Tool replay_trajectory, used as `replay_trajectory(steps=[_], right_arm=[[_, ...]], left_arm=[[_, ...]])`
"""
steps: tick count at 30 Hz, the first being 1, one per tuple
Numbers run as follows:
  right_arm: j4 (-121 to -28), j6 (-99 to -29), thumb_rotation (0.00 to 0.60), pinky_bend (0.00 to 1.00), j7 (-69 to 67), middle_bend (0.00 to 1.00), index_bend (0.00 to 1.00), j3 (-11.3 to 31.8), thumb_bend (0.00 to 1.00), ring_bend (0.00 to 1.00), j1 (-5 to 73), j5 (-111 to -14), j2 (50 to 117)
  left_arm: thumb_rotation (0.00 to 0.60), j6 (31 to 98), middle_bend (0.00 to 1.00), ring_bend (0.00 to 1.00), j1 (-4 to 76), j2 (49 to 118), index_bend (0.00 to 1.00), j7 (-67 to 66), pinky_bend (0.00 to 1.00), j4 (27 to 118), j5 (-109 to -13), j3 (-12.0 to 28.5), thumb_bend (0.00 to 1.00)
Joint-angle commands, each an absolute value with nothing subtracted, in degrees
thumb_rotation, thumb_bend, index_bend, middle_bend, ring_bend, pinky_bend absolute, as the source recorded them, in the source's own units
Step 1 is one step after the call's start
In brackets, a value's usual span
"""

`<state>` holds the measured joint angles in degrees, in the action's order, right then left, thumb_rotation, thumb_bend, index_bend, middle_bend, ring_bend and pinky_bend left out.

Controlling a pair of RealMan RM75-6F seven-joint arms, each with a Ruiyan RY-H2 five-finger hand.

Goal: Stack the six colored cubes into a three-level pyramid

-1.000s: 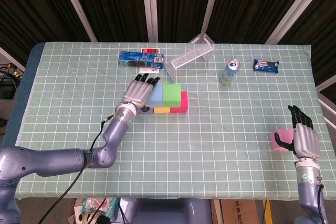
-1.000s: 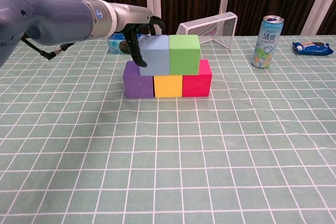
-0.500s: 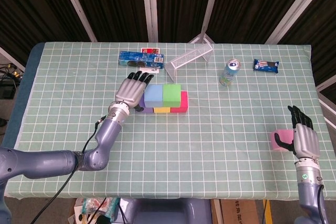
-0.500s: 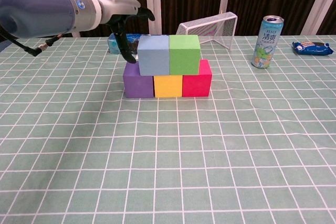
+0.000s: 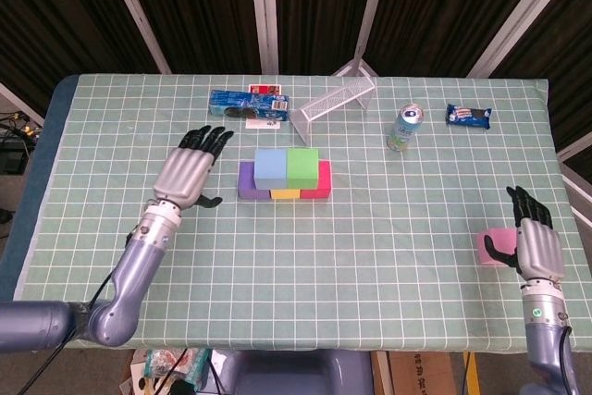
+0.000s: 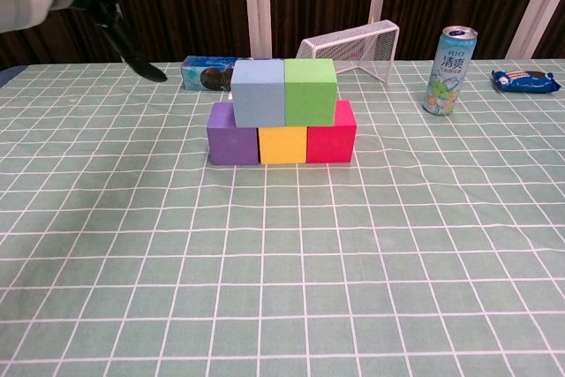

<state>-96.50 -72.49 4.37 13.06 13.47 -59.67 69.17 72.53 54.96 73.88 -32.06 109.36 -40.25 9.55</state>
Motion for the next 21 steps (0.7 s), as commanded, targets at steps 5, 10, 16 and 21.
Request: replay_trajectory(steps=[5,10,16,21], right_arm=[[-96.6,-72.8,0.600,0.00,5.6,0.00,0.00,12.8,0.38,0.00,13.5,-59.5,69.3],[-96.6,-72.8,0.600,0.00,6.3,0.00,0.00,12.5,0.38,0.00,13.6,-59.8,69.3],[-96.8,-73.1,0.600,0.00,6.9,0.00,0.00,11.9,0.38,0.00,13.4,-60.6,69.3],[-96.6,-73.2,0.600,0.00,8.0,0.00,0.00,11.4,0.38,0.00,13.5,-61.1,69.4]], left_arm=[[0.600,80.5,0.03,0.00,44.8,69.8,0.00,-25.9,0.07,116.0,-51.6,3.7,0.16],[0.600,84.3,0.03,0.00,39.5,68.5,0.00,-24.0,0.07,117.0,-57.8,0.6,0.16],[0.600,87.5,0.03,0.00,33.1,68.4,0.00,-19.5,0.07,116.2,-63.1,-2.2,0.16],[0.600,88.7,0.03,0.00,28.9,68.5,0.00,-16.8,0.07,114.1,-66.5,-3.9,0.16]])
